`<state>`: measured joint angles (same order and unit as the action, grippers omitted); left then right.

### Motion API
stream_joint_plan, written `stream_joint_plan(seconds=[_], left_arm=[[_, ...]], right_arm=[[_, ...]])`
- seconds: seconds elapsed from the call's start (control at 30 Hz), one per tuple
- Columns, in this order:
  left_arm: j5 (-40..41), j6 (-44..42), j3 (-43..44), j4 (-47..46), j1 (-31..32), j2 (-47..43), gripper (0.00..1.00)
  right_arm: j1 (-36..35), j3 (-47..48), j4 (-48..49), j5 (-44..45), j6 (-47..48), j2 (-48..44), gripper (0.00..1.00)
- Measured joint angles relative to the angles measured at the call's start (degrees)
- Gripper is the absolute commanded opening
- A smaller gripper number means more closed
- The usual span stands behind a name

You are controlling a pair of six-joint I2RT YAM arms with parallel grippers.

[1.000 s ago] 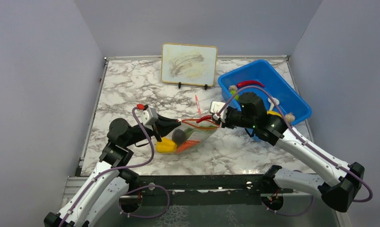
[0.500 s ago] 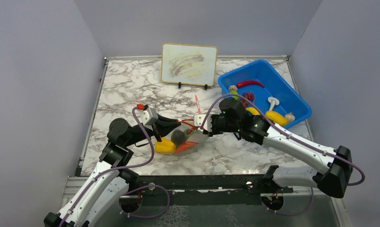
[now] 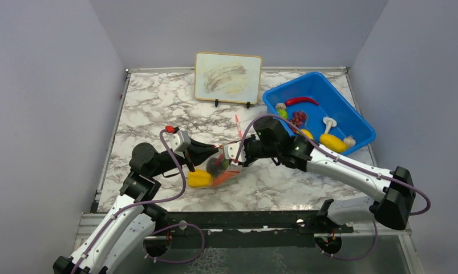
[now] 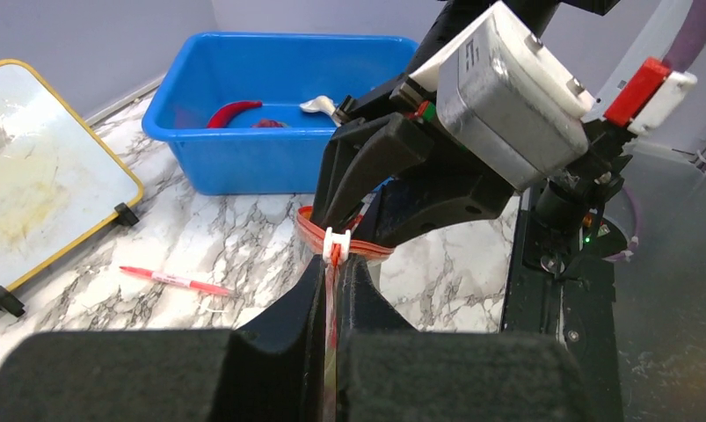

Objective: Place the food in the zip-top bag and seal the zipper
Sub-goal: Place the fake vegetable in the zipper food storage bag.

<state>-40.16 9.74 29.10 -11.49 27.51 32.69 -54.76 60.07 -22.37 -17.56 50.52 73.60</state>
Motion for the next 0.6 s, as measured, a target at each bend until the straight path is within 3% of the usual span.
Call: stream_joint_plan(seconds=[0.3, 0.6], left_arm=[[-0.50, 0.26, -0.44, -0.59, 0.00, 0.02, 0.00], [-0.52, 0.42, -0.44, -0.85, 0.00, -0.04, 0.00]], right_arm=[[-0.04, 0.00, 0.48, -6.43, 5.27, 2.58, 0.41], [-0.04, 0.02, 1.01, -8.83, 5.25, 2.05, 0.43]])
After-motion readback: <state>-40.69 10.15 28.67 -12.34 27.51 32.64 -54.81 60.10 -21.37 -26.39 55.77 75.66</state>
